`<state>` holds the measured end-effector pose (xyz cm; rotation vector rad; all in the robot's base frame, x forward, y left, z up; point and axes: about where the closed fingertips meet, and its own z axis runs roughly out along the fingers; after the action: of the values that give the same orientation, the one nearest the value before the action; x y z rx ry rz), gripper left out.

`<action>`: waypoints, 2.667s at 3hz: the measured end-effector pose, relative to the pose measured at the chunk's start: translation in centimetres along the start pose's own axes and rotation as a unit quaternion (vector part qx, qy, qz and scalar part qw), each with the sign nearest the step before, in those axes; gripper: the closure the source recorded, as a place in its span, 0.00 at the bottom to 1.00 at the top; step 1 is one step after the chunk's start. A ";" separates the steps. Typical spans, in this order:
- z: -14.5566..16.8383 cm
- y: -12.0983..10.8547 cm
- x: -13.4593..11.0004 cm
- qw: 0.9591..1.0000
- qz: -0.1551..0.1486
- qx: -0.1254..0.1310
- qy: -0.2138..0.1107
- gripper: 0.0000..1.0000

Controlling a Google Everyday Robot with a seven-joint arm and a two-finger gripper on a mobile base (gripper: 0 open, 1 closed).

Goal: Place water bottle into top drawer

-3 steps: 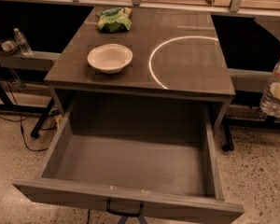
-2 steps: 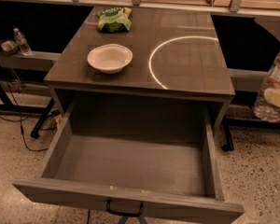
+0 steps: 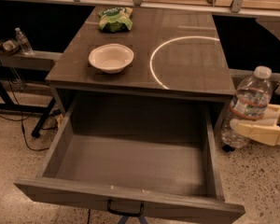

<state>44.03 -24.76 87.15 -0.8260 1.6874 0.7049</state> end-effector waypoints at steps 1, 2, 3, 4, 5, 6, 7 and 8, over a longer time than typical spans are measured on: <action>4.7 4.2 3.1 0.999 0.005 -0.053 -0.008 1.00; 4.7 4.2 3.0 0.998 0.005 -0.054 -0.009 1.00; 7.7 5.3 3.9 0.997 -0.001 -0.067 -0.029 1.00; 12.9 7.0 5.1 0.993 -0.005 -0.094 -0.064 1.00; 16.8 8.5 6.1 0.989 -0.008 -0.113 -0.090 1.00; 19.0 9.4 6.9 0.987 -0.012 -0.121 -0.104 1.00; 21.0 10.0 8.5 0.987 -0.049 -0.118 -0.095 1.00; 22.4 10.3 9.5 0.986 -0.092 -0.118 -0.080 1.00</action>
Offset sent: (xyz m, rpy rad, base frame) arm -0.0092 0.0440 -0.0296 0.0347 0.0042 0.0767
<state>46.49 -2.62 72.95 -1.0482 1.3814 0.8293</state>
